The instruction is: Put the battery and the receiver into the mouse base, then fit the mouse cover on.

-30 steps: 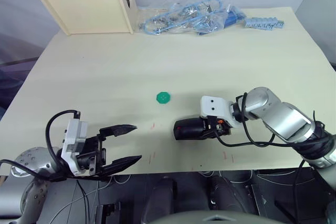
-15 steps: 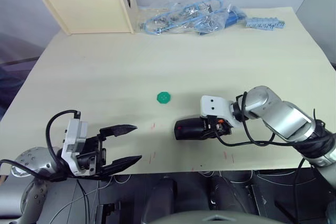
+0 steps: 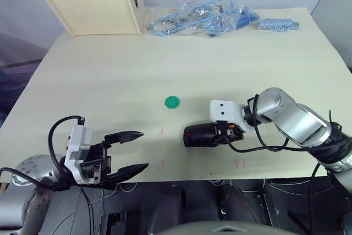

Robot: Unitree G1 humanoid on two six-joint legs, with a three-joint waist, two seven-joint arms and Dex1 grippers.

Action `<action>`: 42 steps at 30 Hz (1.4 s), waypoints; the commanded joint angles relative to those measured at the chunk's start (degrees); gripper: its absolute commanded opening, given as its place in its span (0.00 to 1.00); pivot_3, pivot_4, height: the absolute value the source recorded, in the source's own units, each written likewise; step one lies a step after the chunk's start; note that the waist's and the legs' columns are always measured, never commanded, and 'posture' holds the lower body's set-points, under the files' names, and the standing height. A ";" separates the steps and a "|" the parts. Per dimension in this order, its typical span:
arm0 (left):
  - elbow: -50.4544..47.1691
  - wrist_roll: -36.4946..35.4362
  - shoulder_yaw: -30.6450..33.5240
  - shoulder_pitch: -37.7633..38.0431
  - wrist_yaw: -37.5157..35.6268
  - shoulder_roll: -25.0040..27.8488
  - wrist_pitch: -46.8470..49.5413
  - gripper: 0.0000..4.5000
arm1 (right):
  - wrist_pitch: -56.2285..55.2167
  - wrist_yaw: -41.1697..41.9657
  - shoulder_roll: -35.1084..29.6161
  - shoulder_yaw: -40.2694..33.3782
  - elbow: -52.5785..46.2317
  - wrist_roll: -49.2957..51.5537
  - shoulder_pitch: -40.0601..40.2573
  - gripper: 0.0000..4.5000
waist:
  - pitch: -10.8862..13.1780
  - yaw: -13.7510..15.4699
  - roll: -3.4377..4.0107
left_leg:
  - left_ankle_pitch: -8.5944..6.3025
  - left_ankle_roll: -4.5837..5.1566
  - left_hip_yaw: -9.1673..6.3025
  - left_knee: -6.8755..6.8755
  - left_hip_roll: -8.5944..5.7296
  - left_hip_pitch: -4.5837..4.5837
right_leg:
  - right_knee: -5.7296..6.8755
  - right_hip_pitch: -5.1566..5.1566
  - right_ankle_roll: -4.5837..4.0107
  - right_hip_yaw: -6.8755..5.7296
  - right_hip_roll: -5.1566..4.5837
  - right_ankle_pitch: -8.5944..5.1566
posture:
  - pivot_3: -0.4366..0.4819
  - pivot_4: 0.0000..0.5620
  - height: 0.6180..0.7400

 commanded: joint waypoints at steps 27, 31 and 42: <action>-1.02 -0.26 0.17 0.77 -0.02 -0.29 -1.35 1.00 | 2.33 -0.05 1.86 1.27 0.70 -0.90 -1.44 0.94 | 0.00 -0.08 -0.01 | 0.00 0.00 -0.01 0.00 0.00 0.00 | 0.00 0.00 0.00 -0.01 0.00 0.00 | 0.48 0.27 1.00; -0.84 -0.24 0.09 0.80 -0.11 -0.25 -1.53 1.00 | 2.06 -0.26 2.07 1.09 0.78 -1.12 -1.57 0.99 | 0.00 -0.10 0.00 | 0.00 0.00 -0.01 0.00 0.00 -0.01 | 0.01 -0.03 -0.01 -0.01 0.01 0.00 | 0.48 0.27 1.00; -0.76 -0.26 -0.09 0.61 -0.13 -0.23 -1.52 1.00 | 2.52 -0.58 2.52 -1.94 -0.82 0.95 -1.75 0.99 | 0.00 -0.09 0.00 | 0.00 0.00 -0.01 -0.01 0.00 -0.04 | 0.03 -0.07 -0.01 0.00 0.01 0.00 | 0.48 0.27 1.00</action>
